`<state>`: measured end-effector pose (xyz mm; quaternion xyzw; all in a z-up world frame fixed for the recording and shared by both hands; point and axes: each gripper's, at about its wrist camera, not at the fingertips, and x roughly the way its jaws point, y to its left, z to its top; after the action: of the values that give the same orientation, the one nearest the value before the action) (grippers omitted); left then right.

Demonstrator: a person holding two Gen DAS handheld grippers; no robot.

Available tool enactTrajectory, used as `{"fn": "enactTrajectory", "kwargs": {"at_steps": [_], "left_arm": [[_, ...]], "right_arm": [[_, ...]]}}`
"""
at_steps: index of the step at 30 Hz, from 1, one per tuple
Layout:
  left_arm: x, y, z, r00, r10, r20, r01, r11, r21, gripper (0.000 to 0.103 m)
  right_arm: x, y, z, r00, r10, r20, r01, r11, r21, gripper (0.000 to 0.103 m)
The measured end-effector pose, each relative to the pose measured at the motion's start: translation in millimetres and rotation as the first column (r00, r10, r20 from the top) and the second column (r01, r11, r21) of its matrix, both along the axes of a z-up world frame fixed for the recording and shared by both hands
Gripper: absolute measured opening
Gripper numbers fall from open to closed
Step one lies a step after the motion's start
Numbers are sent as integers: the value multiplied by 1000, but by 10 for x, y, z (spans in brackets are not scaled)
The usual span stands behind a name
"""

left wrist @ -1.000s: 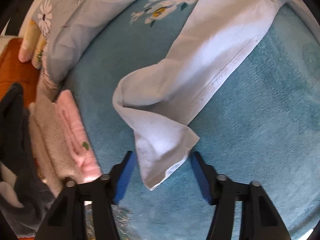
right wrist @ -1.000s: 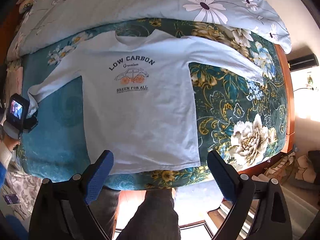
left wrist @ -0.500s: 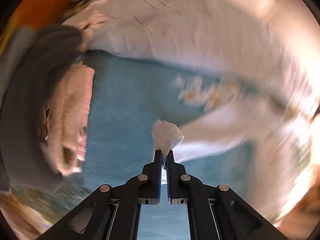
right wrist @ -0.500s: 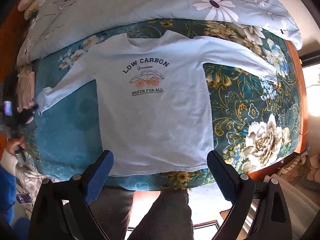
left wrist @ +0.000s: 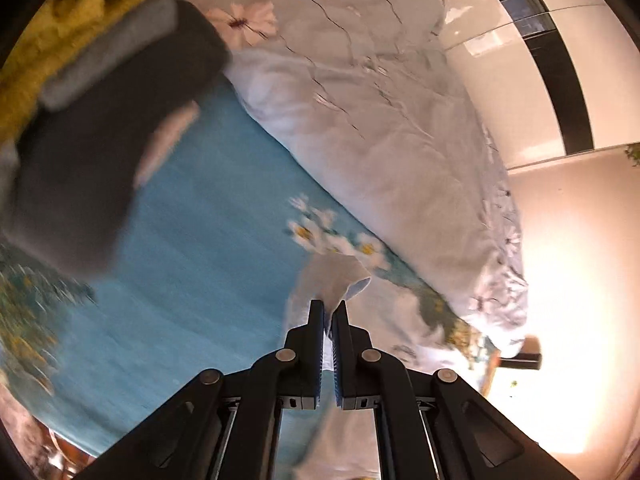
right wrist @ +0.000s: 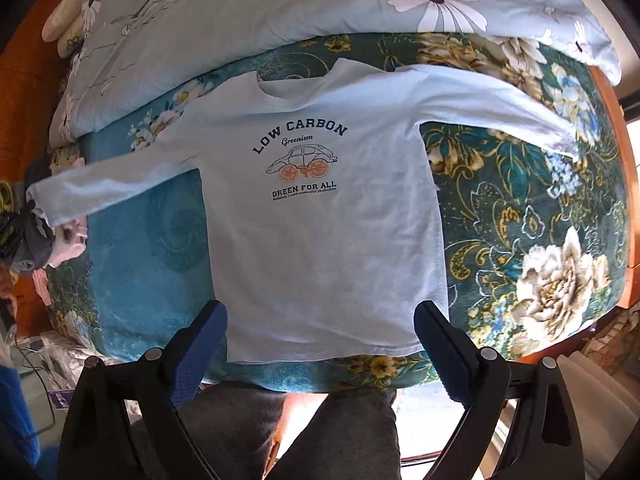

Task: Fold clothes
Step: 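Grasp the sleeve cuff with the left gripper and fold it across the body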

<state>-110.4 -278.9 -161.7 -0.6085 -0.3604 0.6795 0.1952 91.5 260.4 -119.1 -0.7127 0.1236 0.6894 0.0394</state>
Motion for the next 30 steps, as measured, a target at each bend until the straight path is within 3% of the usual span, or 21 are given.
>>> {"fn": "enactTrajectory", "kwargs": {"at_steps": [3,7,9,13,21,26,30], "left_arm": [[99,501,206,997,-67,-30,67,998,-5,4],[151,1464,487,984,-170,-57,172,984,36,4],[194,1968,655,960,-269,-77,273,961,47,4],[415,3145,838,899,-427,-94,428,904,-9,4],[994,4978,460,803,-593,57,595,799,-87,4],[1168,5428,80,769,-619,158,638,758,-134,4],[1195,5623,-163,720,-662,211,691,712,-125,6]], "right_arm": [[13,160,-87,1000,-20,-5,19,999,-34,95],[66,435,-222,998,-58,2,58,995,-82,95],[101,593,-274,997,-76,2,76,991,-106,95],[214,1004,-382,992,-127,13,128,981,-146,95],[594,1825,-665,967,-237,95,251,951,-182,95],[716,2196,-772,949,-284,133,305,937,-172,95],[708,2358,-797,934,-331,131,350,921,-169,95]]}}
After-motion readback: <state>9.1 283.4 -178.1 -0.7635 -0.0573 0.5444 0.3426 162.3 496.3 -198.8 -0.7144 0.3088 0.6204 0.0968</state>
